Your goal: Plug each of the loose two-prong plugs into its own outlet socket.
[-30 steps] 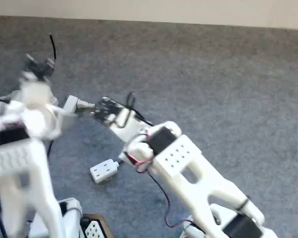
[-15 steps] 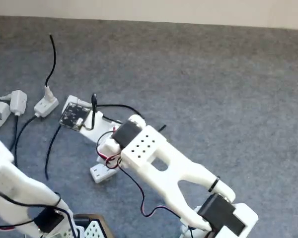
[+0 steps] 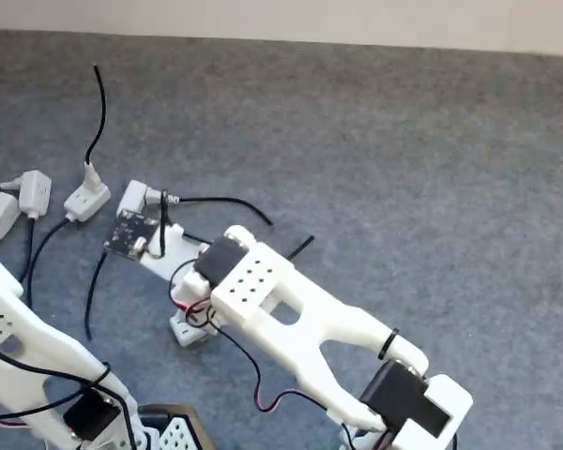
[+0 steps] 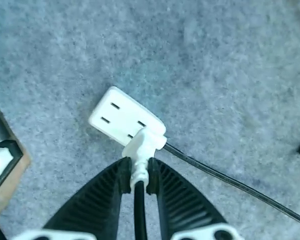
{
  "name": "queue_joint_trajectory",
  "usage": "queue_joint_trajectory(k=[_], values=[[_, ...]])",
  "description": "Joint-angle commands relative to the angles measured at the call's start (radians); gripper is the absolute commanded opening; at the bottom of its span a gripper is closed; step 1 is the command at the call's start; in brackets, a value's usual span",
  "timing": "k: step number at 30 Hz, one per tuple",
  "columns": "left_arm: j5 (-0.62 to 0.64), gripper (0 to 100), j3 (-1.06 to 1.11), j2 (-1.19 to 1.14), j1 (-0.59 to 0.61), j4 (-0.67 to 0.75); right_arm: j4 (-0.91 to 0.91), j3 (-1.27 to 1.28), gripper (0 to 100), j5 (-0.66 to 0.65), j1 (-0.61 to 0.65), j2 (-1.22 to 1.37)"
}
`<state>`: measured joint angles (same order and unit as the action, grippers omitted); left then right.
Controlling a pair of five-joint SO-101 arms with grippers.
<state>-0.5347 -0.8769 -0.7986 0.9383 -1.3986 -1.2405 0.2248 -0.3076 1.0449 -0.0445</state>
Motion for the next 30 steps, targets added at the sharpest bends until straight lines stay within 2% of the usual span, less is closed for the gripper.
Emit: queue_joint_trajectory(k=[1, 18, 27, 30], values=[[-0.003, 35, -0.041, 0.013, 0.008, -0.008, 0.004, -0.036, 0.5, 0.031, 0.018, -0.007], [-0.003, 35, -0.038, 0.008, 0.008, -0.008, 0.101, 0.068, 0.5, 0.031, 0.016, 0.01], [-0.003, 35, -0.042, 0.013, -0.001, -0.049, 0.208, 0.053, 0.5, 0.037, -0.012, 0.334], [-0.005, 35, -0.042, 0.015, -0.001, -0.051, 0.208, 0.027, 0.5, 0.04, -0.018, 0.349]])
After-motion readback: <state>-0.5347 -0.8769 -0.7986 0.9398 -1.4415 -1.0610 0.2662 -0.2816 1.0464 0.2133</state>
